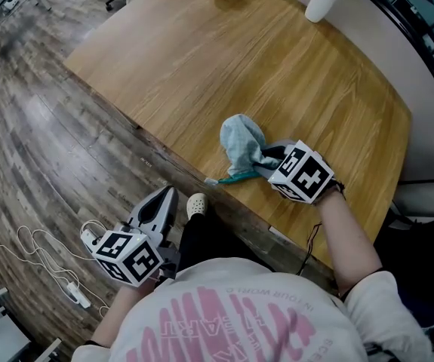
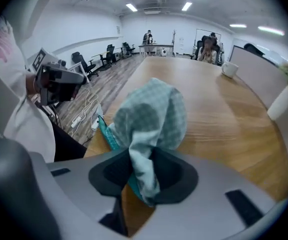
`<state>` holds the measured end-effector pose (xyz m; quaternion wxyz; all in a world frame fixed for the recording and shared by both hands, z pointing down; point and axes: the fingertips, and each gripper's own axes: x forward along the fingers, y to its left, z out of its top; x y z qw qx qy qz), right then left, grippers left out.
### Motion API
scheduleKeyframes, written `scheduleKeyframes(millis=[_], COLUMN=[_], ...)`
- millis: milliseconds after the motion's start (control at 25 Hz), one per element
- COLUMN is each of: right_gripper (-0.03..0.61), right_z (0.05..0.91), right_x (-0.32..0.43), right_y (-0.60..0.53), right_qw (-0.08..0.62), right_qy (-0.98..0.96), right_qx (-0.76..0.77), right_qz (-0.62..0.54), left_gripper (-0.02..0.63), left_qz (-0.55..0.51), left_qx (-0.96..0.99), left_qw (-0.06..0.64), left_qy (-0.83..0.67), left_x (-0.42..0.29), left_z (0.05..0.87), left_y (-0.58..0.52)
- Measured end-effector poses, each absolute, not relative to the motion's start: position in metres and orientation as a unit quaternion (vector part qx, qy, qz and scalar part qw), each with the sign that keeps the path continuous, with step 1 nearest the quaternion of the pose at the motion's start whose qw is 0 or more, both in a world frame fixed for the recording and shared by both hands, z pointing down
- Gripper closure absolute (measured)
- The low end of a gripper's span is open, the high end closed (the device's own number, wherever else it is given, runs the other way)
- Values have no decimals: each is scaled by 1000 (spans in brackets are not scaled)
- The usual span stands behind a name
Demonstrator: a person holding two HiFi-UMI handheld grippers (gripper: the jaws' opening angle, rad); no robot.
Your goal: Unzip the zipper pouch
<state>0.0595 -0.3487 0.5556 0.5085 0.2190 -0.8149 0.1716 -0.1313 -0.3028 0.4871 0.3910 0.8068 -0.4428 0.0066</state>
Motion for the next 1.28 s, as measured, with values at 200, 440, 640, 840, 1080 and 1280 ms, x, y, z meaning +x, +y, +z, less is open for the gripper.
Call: scheduleKeyframes(millis=[200, 440, 640, 840, 1080, 1280], right_gripper=[509, 528, 529, 529, 529, 529], right_z=[557, 554, 540, 498, 425, 381], right_x=[62, 53, 31, 0, -8, -10], right_y=[-346, -327, -310, -288, -284, -273], right_qw=[463, 333, 115, -47, -141, -196], right_qy=[-802, -783, -730, -697, -704, -702], right_qx=[280, 344, 353, 282, 218, 189], right_qz=[252, 398, 574, 658, 661, 658], left_gripper=[614, 615, 614, 614, 503, 492], left_qz=[5, 18, 12, 30, 141, 146], left_qx=[813, 833, 861, 904, 947, 954], left_qw=[383, 360, 333, 270, 129, 53], left_qy=[-438, -420, -385, -331, -257, -257], left_x=[-126, -108, -102, -84, -47, -28], left_z=[482, 472, 453, 425, 393, 367], left_y=[-298, -281, -262, -237, -210, -194])
